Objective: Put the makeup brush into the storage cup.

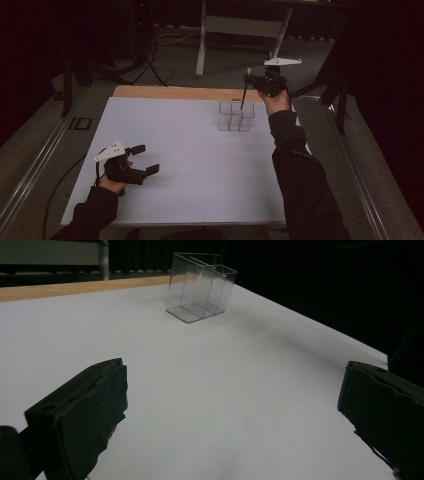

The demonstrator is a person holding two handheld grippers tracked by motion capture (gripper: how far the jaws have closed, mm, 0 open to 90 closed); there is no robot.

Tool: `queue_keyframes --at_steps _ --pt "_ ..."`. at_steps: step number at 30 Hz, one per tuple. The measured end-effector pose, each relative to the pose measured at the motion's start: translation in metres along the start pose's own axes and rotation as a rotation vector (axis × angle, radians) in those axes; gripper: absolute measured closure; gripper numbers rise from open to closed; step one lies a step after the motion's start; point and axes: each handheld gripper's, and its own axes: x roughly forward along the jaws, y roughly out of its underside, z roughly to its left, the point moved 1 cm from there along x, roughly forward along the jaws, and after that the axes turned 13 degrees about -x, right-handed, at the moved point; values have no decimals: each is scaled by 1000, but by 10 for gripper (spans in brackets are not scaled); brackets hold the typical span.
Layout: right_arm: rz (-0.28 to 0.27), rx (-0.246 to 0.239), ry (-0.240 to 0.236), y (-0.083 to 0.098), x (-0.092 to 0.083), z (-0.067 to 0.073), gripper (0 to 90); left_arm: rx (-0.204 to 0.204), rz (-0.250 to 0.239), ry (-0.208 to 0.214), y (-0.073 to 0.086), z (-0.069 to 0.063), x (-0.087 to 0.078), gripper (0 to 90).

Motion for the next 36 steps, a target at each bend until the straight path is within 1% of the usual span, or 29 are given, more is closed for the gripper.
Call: queue_keyframes --at_steps 2,3,4,8,10,11,13,14,17,19,23,25,28,31,33,35,36 --pt "7 3 0 4 3 0 844 3 1 6 0 -1 0 0" --pt "10 5 -1 5 5 1 844 10 2 1 0 -1 0 0" --pt "17 -5 8 7 7 1 844 15 4 -2 0 -2 0 0" --pt "22 -3 2 11 13 2 844 13 -2 3 -1 -2 0 0" --pt "27 -4 6 13 15 2 844 18 -2 -1 -1 -2 0 0" --pt "27 -3 7 14 16 2 844 16 -8 6 -1 -2 -1 0" --pt "24 -5 5 17 17 3 844 33 -11 -2 -1 -3 -1 0" --pt "30 -11 8 18 19 3 844 34 -15 5 -1 -3 -2 0" --pt "40 -12 8 24 23 5 843 43 -22 -2 -1 -3 -2 0" --pt "41 -1 8 27 25 5 843 41 -20 -4 -1 -3 -2 0" --pt "56 -3 -2 31 30 7 843 38 -21 5 -1 -3 -2 0" --pt "60 -2 -6 34 31 8 842 42 -21 3 -1 -3 -2 0" --pt "61 14 -10 39 34 8 842 37 -26 3 -2 -3 -3 0" --pt "69 15 -11 44 36 9 842 33 -28 4 -2 -3 -3 0" --pt "69 25 -15 46 36 9 842 34 -26 4 -1 -3 -3 0" --pt "71 26 -9 49 37 10 842 33 -25 5 -1 -2 -3 0" --pt "72 32 -15 50 38 10 841 35 -24 6 -1 -2 -3 0"
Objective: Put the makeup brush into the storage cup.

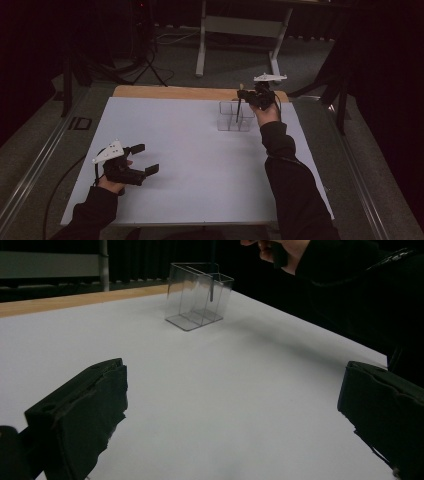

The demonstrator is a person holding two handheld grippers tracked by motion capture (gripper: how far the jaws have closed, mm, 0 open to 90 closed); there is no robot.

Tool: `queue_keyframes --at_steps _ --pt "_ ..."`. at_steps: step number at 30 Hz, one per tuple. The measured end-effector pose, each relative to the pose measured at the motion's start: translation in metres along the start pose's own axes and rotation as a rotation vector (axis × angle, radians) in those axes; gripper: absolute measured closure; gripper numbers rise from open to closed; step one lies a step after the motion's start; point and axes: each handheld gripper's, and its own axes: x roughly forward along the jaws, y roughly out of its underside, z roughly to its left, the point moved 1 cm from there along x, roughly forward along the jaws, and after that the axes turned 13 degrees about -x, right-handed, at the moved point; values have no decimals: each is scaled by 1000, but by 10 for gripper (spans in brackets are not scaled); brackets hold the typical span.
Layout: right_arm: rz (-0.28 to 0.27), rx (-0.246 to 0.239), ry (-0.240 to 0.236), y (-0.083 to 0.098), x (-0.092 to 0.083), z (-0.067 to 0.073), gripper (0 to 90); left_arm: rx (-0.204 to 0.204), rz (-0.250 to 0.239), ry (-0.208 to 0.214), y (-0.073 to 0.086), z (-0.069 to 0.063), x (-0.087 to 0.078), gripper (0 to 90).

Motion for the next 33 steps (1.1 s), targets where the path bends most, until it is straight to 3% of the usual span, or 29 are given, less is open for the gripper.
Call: queue_keyframes --at_steps 12,13,16,19,27,33 --pt "25 9 -7 13 6 4 831 0 1 6 0 -1 0 0" --pt "35 12 -12 13 7 4 786 0 1 7 0 -1 0 0" --pt "38 51 -24 14 9 2 500 -1 -2 11 0 -1 0 0" --pt "35 64 -28 15 10 2 308 2 -1 9 -1 0 -1 0" --pt "6 73 -32 15 3 1 134 -3 -1 9 0 0 -1 0" --pt "-21 71 -36 13 -7 5 142 -6 6 6 0 0 0 0"
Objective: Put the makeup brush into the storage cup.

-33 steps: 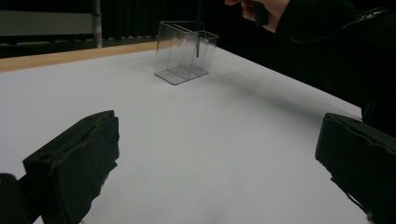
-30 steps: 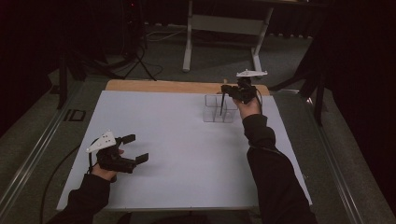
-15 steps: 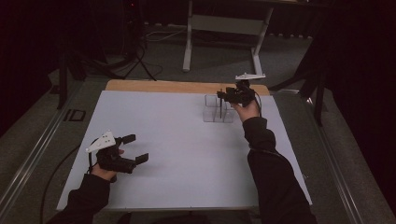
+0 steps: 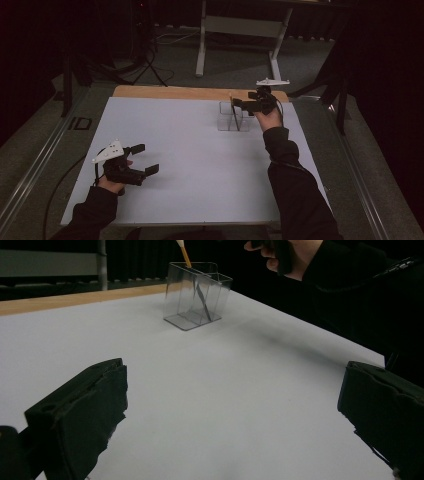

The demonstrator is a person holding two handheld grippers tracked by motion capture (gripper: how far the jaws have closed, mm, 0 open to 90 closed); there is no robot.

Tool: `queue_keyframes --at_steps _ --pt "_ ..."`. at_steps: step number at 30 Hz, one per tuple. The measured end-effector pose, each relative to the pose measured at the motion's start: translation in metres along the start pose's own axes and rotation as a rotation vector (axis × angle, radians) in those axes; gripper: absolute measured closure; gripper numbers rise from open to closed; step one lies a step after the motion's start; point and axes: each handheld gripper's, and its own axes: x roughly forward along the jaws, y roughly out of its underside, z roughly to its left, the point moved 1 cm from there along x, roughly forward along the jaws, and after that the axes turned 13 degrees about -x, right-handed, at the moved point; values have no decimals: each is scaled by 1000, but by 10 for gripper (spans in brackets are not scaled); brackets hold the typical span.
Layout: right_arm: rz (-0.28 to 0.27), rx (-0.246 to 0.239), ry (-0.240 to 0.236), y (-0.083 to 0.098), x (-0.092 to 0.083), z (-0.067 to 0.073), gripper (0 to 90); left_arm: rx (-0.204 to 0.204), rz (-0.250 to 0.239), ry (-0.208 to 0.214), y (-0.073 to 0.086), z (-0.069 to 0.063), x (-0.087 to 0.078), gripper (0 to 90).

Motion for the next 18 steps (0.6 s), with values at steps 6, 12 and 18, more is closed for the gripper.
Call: queue_keyframes --at_steps 6,12,18 --pt "-12 -20 -19 0 -8 8 142 -1 -2 6 0 -2 0 0" --pt "-26 -37 -38 8 -16 12 141 -2 -2 2 0 -2 -1 0" --pt "-17 -49 -33 14 -27 17 141 -2 -5 2 -1 -2 -2 0"
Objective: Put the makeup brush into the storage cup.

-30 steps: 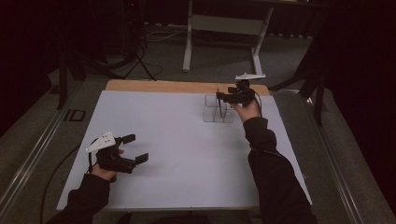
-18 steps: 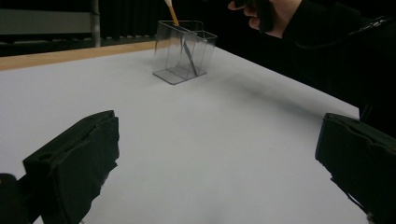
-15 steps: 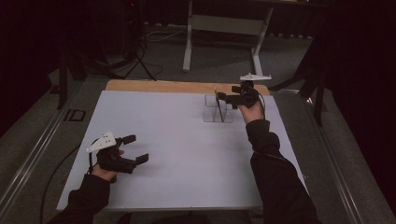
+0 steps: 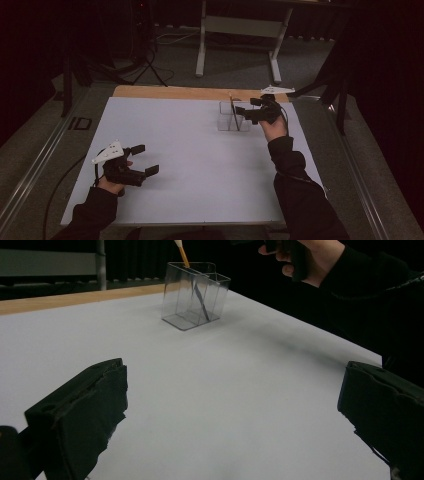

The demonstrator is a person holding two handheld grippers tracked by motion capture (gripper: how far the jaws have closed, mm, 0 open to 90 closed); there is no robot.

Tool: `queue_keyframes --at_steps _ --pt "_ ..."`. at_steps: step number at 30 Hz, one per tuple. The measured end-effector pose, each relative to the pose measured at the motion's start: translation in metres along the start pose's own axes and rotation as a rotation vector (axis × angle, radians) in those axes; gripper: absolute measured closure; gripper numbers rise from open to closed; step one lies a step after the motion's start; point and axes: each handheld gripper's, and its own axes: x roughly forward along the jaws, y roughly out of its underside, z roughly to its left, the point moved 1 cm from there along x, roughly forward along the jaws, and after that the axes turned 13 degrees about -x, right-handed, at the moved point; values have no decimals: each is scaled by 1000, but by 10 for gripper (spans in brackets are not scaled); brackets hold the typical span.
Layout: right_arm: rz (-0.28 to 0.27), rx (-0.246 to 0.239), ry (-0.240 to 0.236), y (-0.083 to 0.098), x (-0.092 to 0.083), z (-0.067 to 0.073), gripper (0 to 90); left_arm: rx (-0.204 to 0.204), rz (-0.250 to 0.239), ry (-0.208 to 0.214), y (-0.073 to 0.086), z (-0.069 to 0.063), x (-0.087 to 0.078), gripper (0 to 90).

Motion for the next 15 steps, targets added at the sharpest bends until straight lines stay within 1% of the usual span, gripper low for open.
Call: queue_keyframes --at_steps 4,6,10,13,15 --pt "-8 -4 -13 4 -9 4 141 2 6 0 0 0 0 0" --pt "-6 -5 -10 7 -13 6 141 2 5 0 0 0 0 0" --pt "-15 8 -25 15 -21 11 142 0 1 4 0 0 0 0" --pt "-14 0 -26 20 -25 14 142 -4 0 1 0 0 0 0" --pt "-23 2 -27 23 -29 17 142 -6 -3 3 0 0 0 0"
